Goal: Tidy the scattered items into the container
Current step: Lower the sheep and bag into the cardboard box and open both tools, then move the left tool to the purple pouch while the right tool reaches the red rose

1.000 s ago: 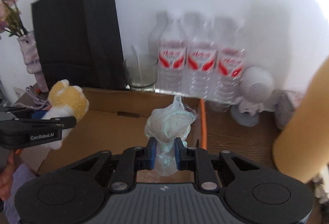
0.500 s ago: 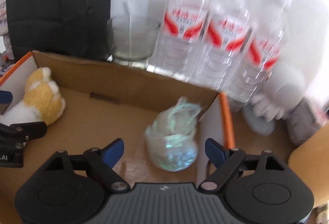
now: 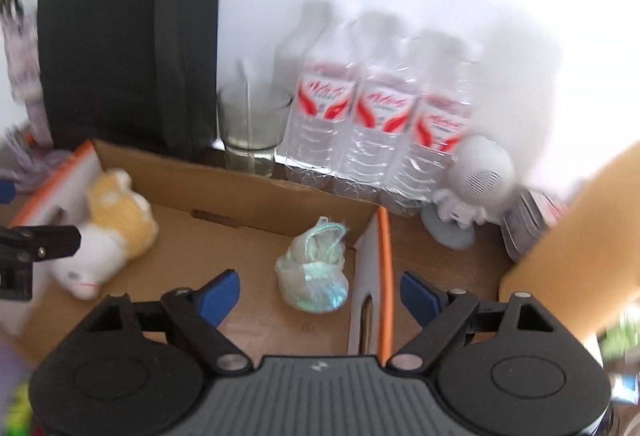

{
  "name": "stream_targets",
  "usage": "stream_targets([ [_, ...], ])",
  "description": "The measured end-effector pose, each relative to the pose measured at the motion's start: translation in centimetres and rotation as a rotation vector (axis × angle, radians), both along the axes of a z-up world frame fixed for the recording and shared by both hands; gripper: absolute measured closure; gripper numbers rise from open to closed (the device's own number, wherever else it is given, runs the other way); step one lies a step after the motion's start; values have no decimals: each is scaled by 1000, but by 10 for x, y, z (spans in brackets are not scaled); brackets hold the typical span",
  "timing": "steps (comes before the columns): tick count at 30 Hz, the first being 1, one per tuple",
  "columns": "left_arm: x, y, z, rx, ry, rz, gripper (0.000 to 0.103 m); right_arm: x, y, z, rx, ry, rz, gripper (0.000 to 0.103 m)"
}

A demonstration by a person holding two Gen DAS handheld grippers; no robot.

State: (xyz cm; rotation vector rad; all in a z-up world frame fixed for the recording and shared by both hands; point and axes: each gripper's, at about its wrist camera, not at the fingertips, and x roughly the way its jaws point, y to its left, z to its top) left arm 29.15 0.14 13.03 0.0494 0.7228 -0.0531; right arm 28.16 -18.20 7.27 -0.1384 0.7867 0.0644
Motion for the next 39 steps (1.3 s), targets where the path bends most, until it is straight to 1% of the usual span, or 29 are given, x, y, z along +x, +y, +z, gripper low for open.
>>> stream_targets([
  [2, -39, 3, 9, -4, -76, 11, 0, -32, -6, 11, 53, -21, 0, 15],
  [3, -62, 4, 9, -10, -124, 18, 0, -50, -8, 13, 70, -45, 2, 14],
  [4, -83, 5, 5, -18, -170, 24, 0, -68, -9, 12, 86, -67, 3, 10],
  [5, -104, 4, -1, -24, -207, 29, 0, -86, -10, 10, 101, -91, 5, 9],
  [8, -153, 0, -20, -41, -266, 30, 0, -135, -10, -4, 159, -177, 9, 8],
  [10, -182, 1, -27, -36, -340, 6, 0, -165, -5, -14, 173, -258, 1, 8],
  [12, -208, 1, -32, 2, -433, -4, 0, -194, 0, -25, 171, -358, 3, 7],
  [13, -221, 2, -34, 12, -463, 10, 0, -210, 1, -29, 167, -412, -1, 5],
  [14, -233, 4, -36, 12, -484, 36, 0, -227, 4, -32, 162, -462, 0, 0],
  [15, -244, 5, -39, 6, -496, 59, 0, -242, 5, -35, 167, -503, 4, 0],
  [16, -255, 5, -42, -1, -503, 70, 0, -254, 4, -38, 183, -527, 1, 0],
  [17, -265, 3, -45, -2, -499, 69, 0, -264, 5, -41, 195, -527, -2, 0],
  [19, -285, 1, -50, 0, -470, 52, 0, -280, 8, -44, 183, -478, -4, 0],
  [22, -320, 1, -62, -32, -444, 45, 0, -306, 17, -59, 113, -400, -7, 0],
  [24, -342, 0, -74, -26, -415, 51, 0, -329, 19, -69, 92, -383, -11, 0],
  [27, -370, -3, -88, 14, -393, 39, 0, -364, 20, -80, 141, -363, 4, 1],
  [29, -384, 0, -93, 3, -377, 22, 0, -384, 19, -86, 178, -352, 30, 1],
  [32, -396, 7, -93, -30, -357, 16, 0, -406, 14, -90, 229, -342, 21, 2],
  [34, -399, 13, -91, -20, -355, 33, 0, -414, 9, -91, 263, -327, 16, 2],
  [36, -397, 20, -89, -22, -333, 52, 0, -412, 8, -89, 267, -291, 19, 3],
  [38, -384, 26, -87, -38, -297, 40, 0, -405, 9, -87, 245, -268, 44, 11],
  [39, -376, 29, -86, -38, -291, 33, 0, -399, 11, -85, 233, -263, 53, 11],
])
